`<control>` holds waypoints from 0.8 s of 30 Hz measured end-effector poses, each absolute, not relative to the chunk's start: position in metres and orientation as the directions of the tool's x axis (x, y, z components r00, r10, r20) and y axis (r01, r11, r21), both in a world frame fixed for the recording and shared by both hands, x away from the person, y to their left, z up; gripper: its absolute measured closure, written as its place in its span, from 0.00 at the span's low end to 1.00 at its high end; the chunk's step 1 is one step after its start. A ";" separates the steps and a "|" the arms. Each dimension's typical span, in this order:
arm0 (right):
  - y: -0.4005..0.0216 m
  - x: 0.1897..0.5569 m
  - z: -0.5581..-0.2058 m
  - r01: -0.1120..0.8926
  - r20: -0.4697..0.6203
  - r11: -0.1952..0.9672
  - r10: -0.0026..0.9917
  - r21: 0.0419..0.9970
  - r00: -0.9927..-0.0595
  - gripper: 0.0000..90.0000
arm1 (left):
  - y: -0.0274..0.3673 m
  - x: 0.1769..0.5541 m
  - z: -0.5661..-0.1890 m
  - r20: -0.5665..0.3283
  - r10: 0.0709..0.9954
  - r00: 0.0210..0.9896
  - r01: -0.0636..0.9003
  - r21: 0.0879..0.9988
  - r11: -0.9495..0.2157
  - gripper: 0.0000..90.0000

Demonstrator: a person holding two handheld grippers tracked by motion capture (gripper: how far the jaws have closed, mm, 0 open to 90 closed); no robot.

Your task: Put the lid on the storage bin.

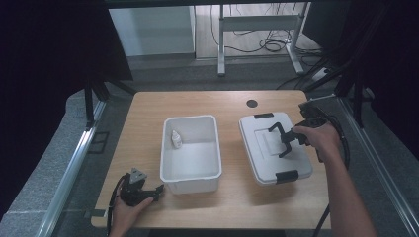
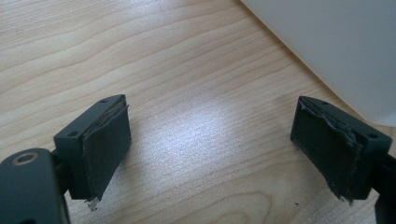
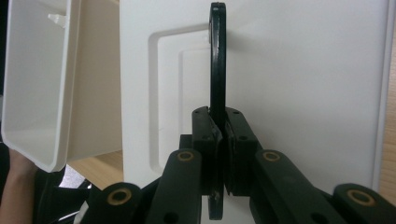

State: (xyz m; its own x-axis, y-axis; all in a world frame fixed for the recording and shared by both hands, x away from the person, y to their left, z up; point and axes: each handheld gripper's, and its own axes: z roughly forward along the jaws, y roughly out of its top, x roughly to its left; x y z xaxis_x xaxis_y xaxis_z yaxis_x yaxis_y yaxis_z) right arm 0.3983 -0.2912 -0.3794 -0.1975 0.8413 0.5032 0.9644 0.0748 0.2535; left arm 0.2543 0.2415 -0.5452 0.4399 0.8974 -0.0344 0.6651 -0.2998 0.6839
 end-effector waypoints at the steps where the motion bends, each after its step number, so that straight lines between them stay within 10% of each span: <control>1: -0.289 0.398 -0.377 0.963 0.500 0.083 0.841 0.255 -0.205 0.94 | 0.241 0.254 -0.545 -0.035 0.897 0.440 0.666 0.684 -0.299 0.13; 24: -0.270 0.387 -0.352 0.944 0.525 0.114 0.807 0.310 -0.270 0.94 | 0.242 0.254 -0.545 -0.033 0.896 0.442 0.664 0.684 -0.302 0.13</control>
State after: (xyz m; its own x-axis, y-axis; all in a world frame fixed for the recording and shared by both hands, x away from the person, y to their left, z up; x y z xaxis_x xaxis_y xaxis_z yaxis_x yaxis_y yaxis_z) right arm 0.3871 -0.2702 -0.3521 -0.2695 0.8070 0.5255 0.9441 0.1138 0.3095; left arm 0.2544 0.2417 -0.5451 0.4420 0.8964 -0.0330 0.6643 -0.3024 0.6836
